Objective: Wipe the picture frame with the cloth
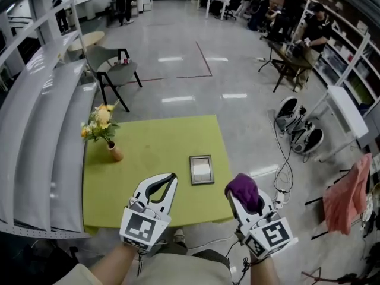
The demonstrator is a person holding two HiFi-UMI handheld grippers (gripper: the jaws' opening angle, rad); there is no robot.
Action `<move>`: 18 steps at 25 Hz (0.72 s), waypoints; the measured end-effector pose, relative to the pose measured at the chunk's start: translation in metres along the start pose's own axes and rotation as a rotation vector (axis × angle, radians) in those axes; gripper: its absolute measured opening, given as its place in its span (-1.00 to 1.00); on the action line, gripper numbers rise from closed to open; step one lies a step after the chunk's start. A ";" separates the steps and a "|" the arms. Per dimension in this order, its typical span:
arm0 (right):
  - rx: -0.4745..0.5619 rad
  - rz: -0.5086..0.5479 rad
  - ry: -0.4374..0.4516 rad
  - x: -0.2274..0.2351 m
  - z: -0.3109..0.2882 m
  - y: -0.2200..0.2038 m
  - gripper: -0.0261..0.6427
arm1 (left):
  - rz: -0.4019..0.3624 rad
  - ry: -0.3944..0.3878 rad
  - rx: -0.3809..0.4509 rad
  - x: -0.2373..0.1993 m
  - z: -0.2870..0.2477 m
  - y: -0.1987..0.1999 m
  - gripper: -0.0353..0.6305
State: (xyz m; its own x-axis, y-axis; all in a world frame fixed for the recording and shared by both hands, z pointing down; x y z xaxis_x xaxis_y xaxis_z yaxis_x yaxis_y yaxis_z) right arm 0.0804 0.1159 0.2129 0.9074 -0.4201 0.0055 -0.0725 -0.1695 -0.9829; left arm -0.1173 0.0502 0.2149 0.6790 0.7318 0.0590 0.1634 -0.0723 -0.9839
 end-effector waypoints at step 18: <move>-0.283 -0.039 0.164 0.071 -0.162 -0.104 -0.55 | 0.063 -0.089 -0.286 -0.021 -0.130 -0.114 -0.87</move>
State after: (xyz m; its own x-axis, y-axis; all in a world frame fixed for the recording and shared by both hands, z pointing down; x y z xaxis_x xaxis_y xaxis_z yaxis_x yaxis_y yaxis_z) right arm 0.0856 -0.0407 0.3449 0.8345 -0.5428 0.0947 -0.1720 -0.4200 -0.8911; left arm -0.0567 -0.0453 0.3474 0.6311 0.7752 -0.0275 0.3265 -0.2977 -0.8971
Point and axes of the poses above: the fingertips, and each gripper's own axes: z backward along the fingers, x to its right, y out of its top, the point moved 5 cm from there along z, backward along the fingers, and after that the axes turned 4 degrees about z, right-handed, at the moved point
